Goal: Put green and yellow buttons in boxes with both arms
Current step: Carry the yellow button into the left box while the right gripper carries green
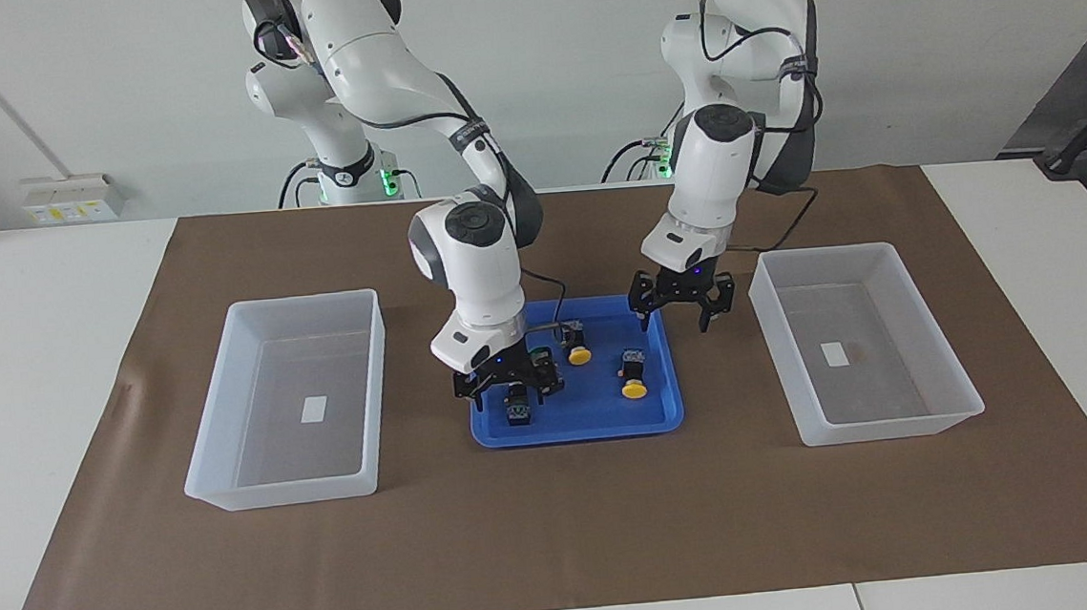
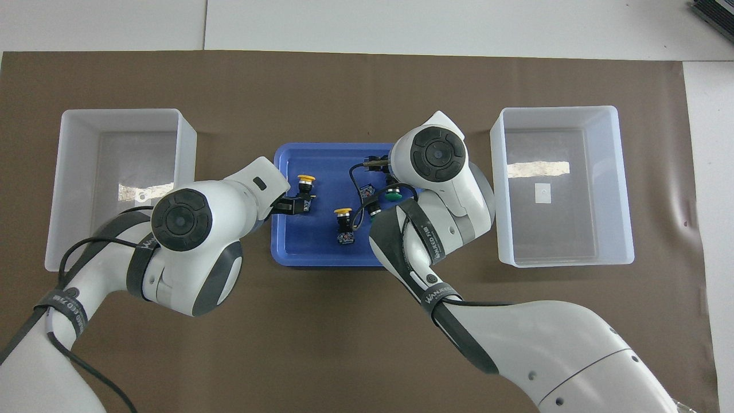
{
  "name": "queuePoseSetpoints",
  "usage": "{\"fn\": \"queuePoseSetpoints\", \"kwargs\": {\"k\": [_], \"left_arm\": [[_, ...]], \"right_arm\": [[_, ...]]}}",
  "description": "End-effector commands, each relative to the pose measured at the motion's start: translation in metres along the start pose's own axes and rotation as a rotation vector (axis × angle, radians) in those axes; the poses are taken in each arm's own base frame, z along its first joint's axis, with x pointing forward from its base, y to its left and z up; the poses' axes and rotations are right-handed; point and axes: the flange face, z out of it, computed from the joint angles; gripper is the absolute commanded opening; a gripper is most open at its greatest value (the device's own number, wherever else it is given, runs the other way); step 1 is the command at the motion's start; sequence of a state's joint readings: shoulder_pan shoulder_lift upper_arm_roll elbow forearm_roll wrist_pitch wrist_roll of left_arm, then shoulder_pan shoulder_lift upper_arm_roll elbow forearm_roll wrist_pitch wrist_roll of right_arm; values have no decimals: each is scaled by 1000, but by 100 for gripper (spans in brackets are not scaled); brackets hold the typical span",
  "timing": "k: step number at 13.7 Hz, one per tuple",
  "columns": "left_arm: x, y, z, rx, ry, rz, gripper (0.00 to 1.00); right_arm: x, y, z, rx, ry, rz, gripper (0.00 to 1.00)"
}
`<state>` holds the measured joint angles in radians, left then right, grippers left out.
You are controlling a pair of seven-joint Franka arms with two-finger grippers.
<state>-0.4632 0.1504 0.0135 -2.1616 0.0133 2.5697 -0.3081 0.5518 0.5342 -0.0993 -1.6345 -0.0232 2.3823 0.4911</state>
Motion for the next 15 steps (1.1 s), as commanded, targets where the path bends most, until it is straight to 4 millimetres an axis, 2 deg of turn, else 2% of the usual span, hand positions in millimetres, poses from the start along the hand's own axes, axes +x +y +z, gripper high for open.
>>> {"fn": "queuePoseSetpoints", "kwargs": {"k": [1,2,4,5,7,9,11,12,13,14,15], "left_arm": [[-2,13,15,0,17,15,100],[-3,18,17,-2,16,23,100],[2,35,43,1,-7,11,100],[2,43,49,-2,-6,-2,100],[6,44,47,-6,4,-10,100],[4,46,49,-5,0,-9,100],[3,49,50,-6,-2,-6,94],[1,50,57,-4,-8,-12,91],[1,50,58,-6,-2,-22,87],[-2,57,59,-10,-2,-21,76],[-3,57,60,-9,-3,-21,65]], "right_arm": [[-7,0,10,8,15,-4,91],[-11,-7,12,13,18,-13,89],[-11,-8,14,15,21,-9,84],[-11,-9,14,20,25,-4,83],[-12,-8,15,20,25,-7,81],[-18,-2,26,21,31,-12,78],[-23,-1,38,24,34,-9,71],[-24,-1,40,21,30,-9,62],[-24,0,40,20,27,-9,38],[-24,0,39,17,21,-6,5],[-24,-2,37,16,17,3,0]]}}
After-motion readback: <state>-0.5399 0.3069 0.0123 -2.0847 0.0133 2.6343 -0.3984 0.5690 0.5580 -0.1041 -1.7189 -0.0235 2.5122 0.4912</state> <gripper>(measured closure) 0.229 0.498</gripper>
